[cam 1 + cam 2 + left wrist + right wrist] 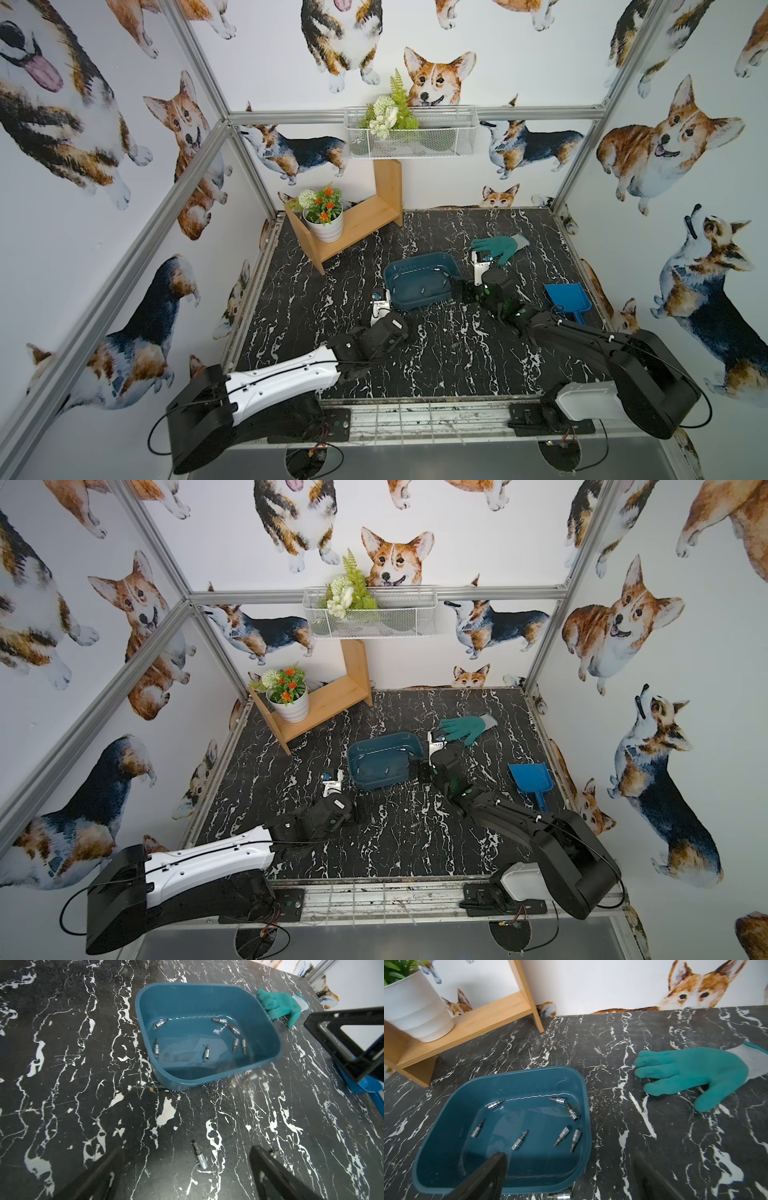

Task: Put the bit on the desktop into the storage box
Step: Pick up the screwdriver bit from the center of the board.

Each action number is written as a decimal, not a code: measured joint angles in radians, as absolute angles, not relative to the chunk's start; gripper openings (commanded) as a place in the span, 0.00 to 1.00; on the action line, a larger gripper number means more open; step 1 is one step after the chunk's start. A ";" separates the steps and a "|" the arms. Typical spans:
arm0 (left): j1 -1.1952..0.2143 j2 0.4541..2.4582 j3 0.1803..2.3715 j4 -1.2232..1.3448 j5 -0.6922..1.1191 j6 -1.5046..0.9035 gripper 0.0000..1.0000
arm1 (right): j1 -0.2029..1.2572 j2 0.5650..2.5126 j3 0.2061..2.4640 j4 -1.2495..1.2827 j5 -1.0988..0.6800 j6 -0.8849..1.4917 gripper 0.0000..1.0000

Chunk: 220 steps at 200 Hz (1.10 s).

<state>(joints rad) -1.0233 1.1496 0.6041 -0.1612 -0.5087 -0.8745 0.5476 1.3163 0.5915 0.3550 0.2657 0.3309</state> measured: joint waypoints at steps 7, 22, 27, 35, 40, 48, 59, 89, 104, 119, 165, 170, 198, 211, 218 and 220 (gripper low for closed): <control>-1.043 1.174 0.620 -0.168 -0.524 -0.892 0.99 | 0.547 1.308 0.590 0.354 0.273 0.335 1.00; -1.078 1.226 0.642 -0.184 -0.549 -0.929 0.98 | 0.548 1.276 0.569 0.367 0.289 0.340 1.00; -1.085 1.243 0.648 -0.190 -0.552 -0.939 0.97 | 0.548 1.266 0.558 0.372 0.294 0.341 1.00; -1.096 1.276 0.657 -0.198 -0.560 -0.958 0.95 | 0.547 1.250 0.542 0.379 0.302 0.345 1.00; -1.102 1.293 0.662 -0.202 -0.564 -0.970 0.94 | 0.547 1.239 0.531 0.382 0.309 0.346 1.00; -1.111 1.322 0.673 -0.205 -0.570 -0.984 0.93 | 0.547 1.226 0.517 0.393 0.316 0.346 1.00; -1.127 1.365 0.690 -0.207 -0.573 -1.002 0.92 | 0.547 1.209 0.499 0.408 0.327 0.345 1.00; -1.160 1.475 0.764 -0.221 -0.576 -1.039 0.88 | 0.543 1.176 0.462 0.450 0.342 0.345 1.00; -1.169 1.517 0.783 -0.222 -0.578 -1.053 0.84 | 0.543 1.164 0.457 0.461 0.344 0.345 1.00; -1.177 1.551 0.786 -0.223 -0.574 -1.066 0.82 | 0.543 1.154 0.454 0.471 0.347 0.344 1.00; -1.178 1.613 0.786 -0.220 -0.556 -1.097 0.75 | 0.543 1.143 0.444 0.484 0.361 0.338 1.00; -1.178 1.617 0.786 -0.219 -0.553 -1.097 0.74 | 0.543 1.143 0.444 0.484 0.361 0.337 1.00; -1.178 1.635 0.773 -0.205 -0.543 -1.105 0.68 | 0.543 1.141 0.444 0.484 0.362 0.337 1.00; -1.174 1.642 0.766 -0.200 -0.541 -1.105 0.65 | 0.543 1.138 0.444 0.484 0.362 0.337 1.00; -1.170 1.645 0.762 -0.196 -0.539 -1.105 0.63 | 0.543 1.136 0.443 0.486 0.362 0.337 1.00; -1.169 1.646 0.761 -0.195 -0.538 -1.105 0.62 | 0.543 1.136 0.442 0.486 0.362 0.337 1.00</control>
<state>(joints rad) -1.1687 1.6459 0.7612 -0.1947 -0.5377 -1.1053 0.5430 1.1358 0.4423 0.4858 0.3618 0.3367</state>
